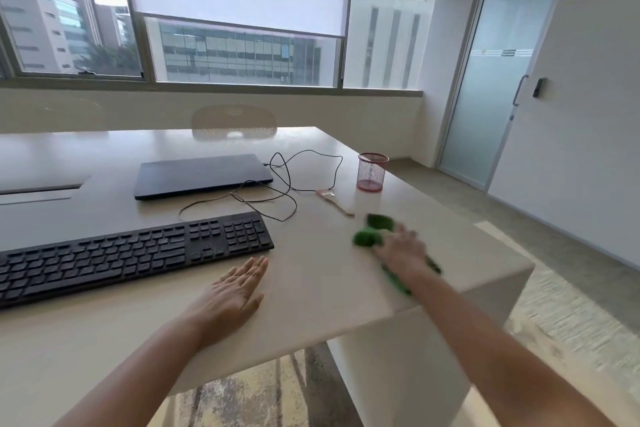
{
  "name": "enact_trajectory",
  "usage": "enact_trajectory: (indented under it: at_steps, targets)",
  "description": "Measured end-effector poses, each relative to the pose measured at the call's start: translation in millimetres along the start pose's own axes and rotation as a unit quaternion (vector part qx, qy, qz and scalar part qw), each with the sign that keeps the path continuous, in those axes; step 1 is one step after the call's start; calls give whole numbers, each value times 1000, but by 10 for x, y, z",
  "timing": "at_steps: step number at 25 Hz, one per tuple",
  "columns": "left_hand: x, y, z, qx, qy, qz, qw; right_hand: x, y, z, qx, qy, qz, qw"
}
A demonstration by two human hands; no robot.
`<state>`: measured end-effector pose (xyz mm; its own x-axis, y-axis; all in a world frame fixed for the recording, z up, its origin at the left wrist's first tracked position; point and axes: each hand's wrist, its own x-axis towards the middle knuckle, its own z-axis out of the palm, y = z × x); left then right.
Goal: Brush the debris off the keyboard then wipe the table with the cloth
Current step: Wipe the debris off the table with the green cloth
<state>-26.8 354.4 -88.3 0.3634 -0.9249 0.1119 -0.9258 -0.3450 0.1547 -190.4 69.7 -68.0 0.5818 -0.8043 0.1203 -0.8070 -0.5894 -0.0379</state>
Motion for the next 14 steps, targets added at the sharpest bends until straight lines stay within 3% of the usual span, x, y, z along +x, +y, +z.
enact_trajectory:
  at_steps: [3, 5, 6, 9, 14]
  targets:
    - [-25, 60, -21, -38, 5, -8, 999, 40, 1345, -131, 64, 78, 229, 968]
    - [-42, 78, -41, -47, 19, -13, 999, -22, 1697, -262, 76, 117, 303, 943]
    - [-43, 66, -42, -40, 26, -15, 999, -12, 1652, -291, 52, 145, 280, 948]
    - [-102, 14, -13, -53, 63, -35, 996, -120, 875, -387, -47, 195, 43, 979]
    - [-396, -9, -37, -39, 87, -83, 992, -732, -739, -344, -24, 152, -148, 977]
